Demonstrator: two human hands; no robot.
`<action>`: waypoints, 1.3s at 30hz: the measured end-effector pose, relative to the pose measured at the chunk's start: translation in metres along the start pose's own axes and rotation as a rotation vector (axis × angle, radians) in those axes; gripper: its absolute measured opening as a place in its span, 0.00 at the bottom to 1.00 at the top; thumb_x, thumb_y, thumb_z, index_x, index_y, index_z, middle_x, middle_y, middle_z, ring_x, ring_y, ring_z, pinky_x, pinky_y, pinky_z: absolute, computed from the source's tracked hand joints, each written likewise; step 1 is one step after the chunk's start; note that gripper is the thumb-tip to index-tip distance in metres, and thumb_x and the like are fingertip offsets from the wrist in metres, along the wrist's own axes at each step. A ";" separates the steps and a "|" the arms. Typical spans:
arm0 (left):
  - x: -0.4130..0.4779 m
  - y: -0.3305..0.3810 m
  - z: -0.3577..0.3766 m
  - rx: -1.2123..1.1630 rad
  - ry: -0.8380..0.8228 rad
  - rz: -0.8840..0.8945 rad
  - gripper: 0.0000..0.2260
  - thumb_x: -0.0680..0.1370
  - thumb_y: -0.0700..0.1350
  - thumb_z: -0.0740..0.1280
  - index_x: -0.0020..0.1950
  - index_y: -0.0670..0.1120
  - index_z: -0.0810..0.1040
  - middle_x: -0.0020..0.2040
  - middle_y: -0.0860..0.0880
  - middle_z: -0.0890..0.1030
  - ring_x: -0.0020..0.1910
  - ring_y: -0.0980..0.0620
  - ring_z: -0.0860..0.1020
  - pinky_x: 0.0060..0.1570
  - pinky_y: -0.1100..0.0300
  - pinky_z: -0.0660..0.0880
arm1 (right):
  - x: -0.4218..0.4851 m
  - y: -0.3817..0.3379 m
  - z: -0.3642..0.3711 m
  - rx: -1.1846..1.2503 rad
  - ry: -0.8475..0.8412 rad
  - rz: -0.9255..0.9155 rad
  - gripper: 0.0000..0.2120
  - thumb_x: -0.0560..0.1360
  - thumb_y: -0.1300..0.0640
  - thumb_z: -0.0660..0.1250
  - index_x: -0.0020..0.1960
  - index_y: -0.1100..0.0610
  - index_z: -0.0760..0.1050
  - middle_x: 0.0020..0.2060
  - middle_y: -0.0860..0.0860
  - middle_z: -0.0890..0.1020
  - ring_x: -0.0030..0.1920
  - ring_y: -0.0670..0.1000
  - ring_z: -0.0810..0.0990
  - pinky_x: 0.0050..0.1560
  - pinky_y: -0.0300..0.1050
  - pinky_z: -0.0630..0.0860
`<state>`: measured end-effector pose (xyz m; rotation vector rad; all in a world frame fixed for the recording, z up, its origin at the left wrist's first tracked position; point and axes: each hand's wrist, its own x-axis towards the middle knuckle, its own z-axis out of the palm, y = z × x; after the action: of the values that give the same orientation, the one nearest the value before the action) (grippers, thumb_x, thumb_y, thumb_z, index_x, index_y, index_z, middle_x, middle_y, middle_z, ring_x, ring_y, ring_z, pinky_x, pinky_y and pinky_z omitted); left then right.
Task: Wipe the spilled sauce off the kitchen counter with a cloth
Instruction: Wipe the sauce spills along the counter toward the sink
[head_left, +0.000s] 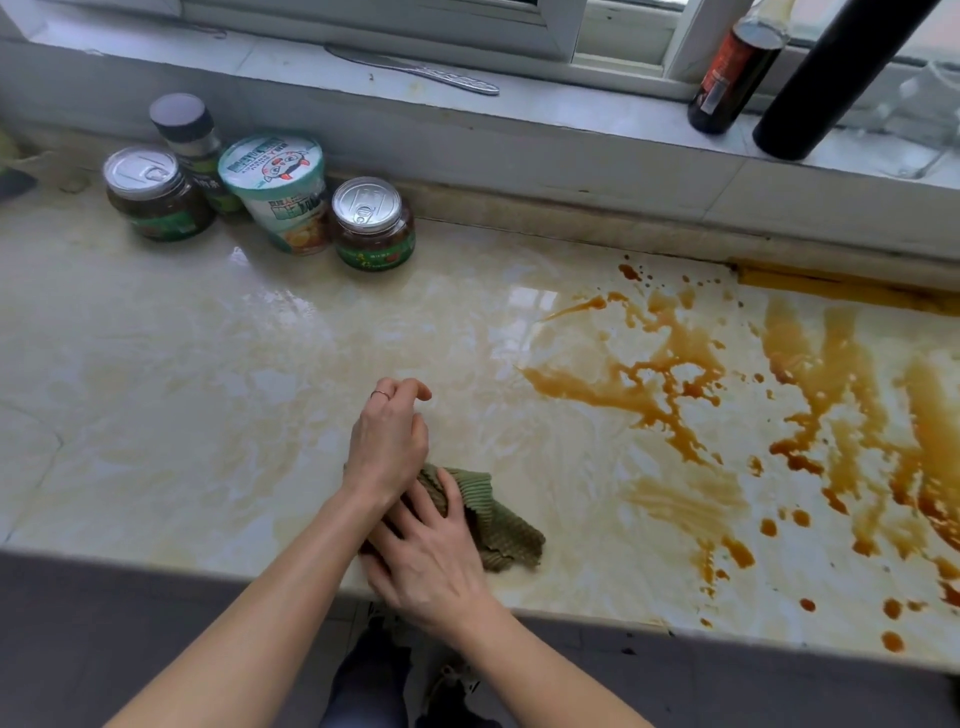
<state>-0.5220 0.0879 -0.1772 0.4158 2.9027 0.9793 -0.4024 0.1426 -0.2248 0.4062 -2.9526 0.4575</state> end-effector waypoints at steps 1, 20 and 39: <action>-0.003 0.001 0.002 0.007 -0.002 -0.002 0.12 0.75 0.35 0.59 0.55 0.44 0.76 0.54 0.45 0.75 0.49 0.46 0.76 0.44 0.54 0.72 | -0.006 0.003 -0.002 -0.014 -0.012 -0.028 0.19 0.76 0.45 0.62 0.65 0.48 0.73 0.64 0.48 0.76 0.71 0.55 0.66 0.73 0.65 0.55; -0.047 0.057 0.050 0.044 -0.078 0.151 0.13 0.71 0.31 0.61 0.53 0.41 0.76 0.52 0.43 0.75 0.48 0.42 0.76 0.41 0.53 0.74 | -0.174 0.168 -0.079 -0.224 0.022 0.376 0.24 0.80 0.45 0.55 0.75 0.45 0.66 0.75 0.46 0.66 0.76 0.51 0.62 0.69 0.65 0.62; -0.065 0.051 0.075 0.267 -0.177 0.237 0.23 0.77 0.37 0.61 0.72 0.41 0.64 0.73 0.42 0.65 0.73 0.43 0.62 0.72 0.51 0.59 | -0.141 0.186 -0.077 -0.132 0.116 0.648 0.24 0.80 0.46 0.53 0.75 0.45 0.66 0.74 0.45 0.67 0.75 0.51 0.62 0.71 0.64 0.58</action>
<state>-0.4372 0.1532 -0.2091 0.8310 2.8720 0.5385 -0.3139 0.3722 -0.2269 -0.5892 -2.9139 0.3217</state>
